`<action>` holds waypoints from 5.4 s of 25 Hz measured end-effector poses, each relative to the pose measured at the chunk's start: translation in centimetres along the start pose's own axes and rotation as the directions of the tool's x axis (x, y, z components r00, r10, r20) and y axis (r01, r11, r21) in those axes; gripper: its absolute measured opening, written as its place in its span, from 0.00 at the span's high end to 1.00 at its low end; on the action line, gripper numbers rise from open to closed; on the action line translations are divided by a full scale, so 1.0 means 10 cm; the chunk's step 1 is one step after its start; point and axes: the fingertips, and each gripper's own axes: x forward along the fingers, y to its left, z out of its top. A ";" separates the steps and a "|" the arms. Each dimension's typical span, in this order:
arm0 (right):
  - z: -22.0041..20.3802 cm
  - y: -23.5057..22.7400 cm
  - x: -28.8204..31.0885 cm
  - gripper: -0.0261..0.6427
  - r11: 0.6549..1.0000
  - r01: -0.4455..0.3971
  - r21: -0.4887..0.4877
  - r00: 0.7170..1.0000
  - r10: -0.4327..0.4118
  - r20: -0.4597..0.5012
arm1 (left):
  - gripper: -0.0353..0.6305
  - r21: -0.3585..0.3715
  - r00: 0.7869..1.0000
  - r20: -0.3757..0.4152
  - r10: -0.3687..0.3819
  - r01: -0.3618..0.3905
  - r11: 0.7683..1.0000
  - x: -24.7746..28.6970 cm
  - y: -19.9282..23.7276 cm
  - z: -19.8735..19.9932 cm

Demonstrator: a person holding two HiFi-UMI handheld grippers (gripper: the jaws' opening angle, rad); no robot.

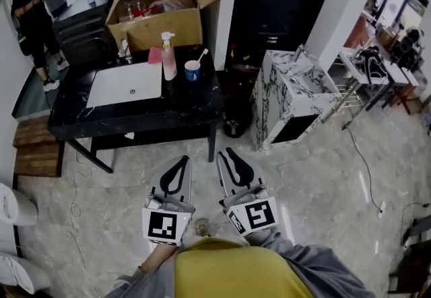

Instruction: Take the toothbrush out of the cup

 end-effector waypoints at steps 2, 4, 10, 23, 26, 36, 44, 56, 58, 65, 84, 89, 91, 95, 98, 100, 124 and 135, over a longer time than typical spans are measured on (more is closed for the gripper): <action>-0.03 -0.05 0.11 0.82 1.000 0.004 -0.005 1.000 -0.004 -0.004 | 0.95 -0.009 1.000 0.004 -0.003 0.003 1.000 0.09 0.07 -0.03; -0.07 -0.07 0.20 0.82 1.000 0.006 -0.003 1.000 -0.006 -0.009 | 0.95 -0.023 1.000 0.004 -0.006 0.006 1.000 0.15 0.13 -0.06; -0.17 -0.18 0.47 0.80 1.000 0.013 0.011 1.000 -0.012 -0.022 | 0.95 -0.041 1.000 -0.006 -0.017 0.017 0.999 0.34 0.27 -0.16; -0.29 -0.72 1.55 0.80 1.000 -0.017 0.016 1.000 0.017 0.019 | 0.95 -0.024 1.000 0.013 -0.020 0.021 0.999 1.34 0.79 -0.20; -0.34 -0.89 1.90 0.80 0.999 -0.027 0.020 1.000 0.027 0.014 | 0.95 -0.028 1.000 0.000 -0.015 0.015 0.999 1.66 1.00 -0.25; -0.60 -1.56 3.08 0.80 0.997 -0.073 0.016 0.997 0.073 -0.027 | 0.95 -0.038 1.000 0.008 0.014 -0.014 0.999 2.84 1.69 -0.30; -1.05 -1.97 3.82 0.80 0.992 -0.119 0.030 0.991 0.120 -0.066 | 0.95 -0.037 0.999 -0.027 0.040 -0.041 0.998 3.59 2.11 -0.55; -1.95 -2.27 4.21 0.80 0.990 -0.074 0.118 0.966 0.100 -0.236 | 0.95 -0.037 0.996 -0.087 0.010 -0.013 0.999 4.00 2.36 -0.89; -2.04 -2.27 4.25 0.80 0.987 -0.061 0.149 0.962 0.098 -0.254 | 0.95 -0.036 0.995 -0.097 -0.005 0.001 0.999 4.04 2.38 -0.93; -2.25 -2.34 4.39 0.80 0.961 -0.021 0.276 0.954 0.101 -0.281 | 0.95 -0.045 0.990 -0.137 -0.043 0.037 0.998 4.13 2.44 -1.00; -2.35 -2.43 4.60 0.92 0.826 0.029 0.562 0.974 0.102 -0.201 | 0.95 -0.043 0.981 -0.180 -0.072 0.066 0.997 4.09 2.60 -1.09; -2.21 -2.43 4.65 0.93 0.817 0.016 0.576 0.979 0.103 -0.174 | 0.95 -0.046 0.982 -0.177 -0.073 0.066 0.997 4.07 2.63 -1.07; -2.11 -2.41 4.67 0.93 0.827 0.003 0.563 0.979 0.111 -0.169 | 0.95 -0.045 0.983 -0.170 -0.072 0.065 0.997 4.06 2.64 -1.05; -1.87 -2.42 4.68 0.93 0.860 -0.007 0.510 0.977 0.113 -0.178 | 0.95 -0.041 0.986 -0.151 -0.068 0.063 0.997 4.07 2.66 -1.00; -1.64 -2.41 4.69 0.93 0.896 -0.021 0.444 0.977 0.113 -0.180 | 0.95 -0.036 0.988 -0.139 -0.068 0.064 0.997 4.08 2.66 -0.96; -1.48 -2.39 4.70 0.93 0.921 -0.042 0.388 0.976 0.120 -0.180 | 0.95 -0.033 0.989 -0.130 -0.069 0.065 0.997 4.09 2.66 -0.93; -0.34 -2.11 4.58 0.93 0.996 -0.085 -0.013 0.991 0.083 -0.108 | 0.95 0.015 0.998 -0.055 0.020 -0.019 1.000 4.11 2.89 -0.28; -0.41 -2.13 4.53 0.93 0.996 -0.083 0.037 0.990 0.086 -0.114 | 0.95 0.016 0.998 -0.057 0.026 -0.026 1.000 4.10 2.86 -0.28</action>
